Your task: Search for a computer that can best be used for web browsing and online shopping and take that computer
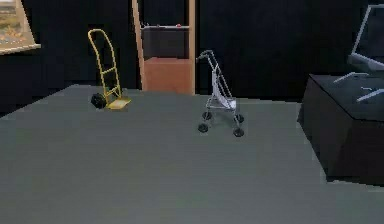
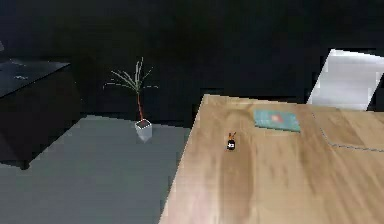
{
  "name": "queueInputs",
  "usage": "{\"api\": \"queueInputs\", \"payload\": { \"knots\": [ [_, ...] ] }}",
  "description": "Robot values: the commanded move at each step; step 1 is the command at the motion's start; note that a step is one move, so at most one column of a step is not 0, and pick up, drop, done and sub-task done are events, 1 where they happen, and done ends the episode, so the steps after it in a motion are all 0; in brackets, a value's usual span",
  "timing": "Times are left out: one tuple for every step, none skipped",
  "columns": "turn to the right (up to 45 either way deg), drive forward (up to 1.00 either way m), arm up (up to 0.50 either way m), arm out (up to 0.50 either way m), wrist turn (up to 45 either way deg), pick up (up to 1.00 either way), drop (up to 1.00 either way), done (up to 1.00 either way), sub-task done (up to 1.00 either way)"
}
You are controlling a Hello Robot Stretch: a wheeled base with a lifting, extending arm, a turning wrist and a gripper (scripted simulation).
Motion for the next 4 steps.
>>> {"api": "queueInputs", "payload": {
  "knots": [
    [-45.0,0.00,0.00,0.00,0.0,0.00,0.00,0.00,0.00],
    [-30.0,0.00,0.00,0.00,0.0,0.00,0.00,0.00,0.00],
    [0.0,0.20,0.00,0.00,0.0,0.00,0.00,0.00,0.00],
    [-45.0,0.00,0.00,0.00,0.0,0.00,0.00,0.00,0.00]
  ]
}}
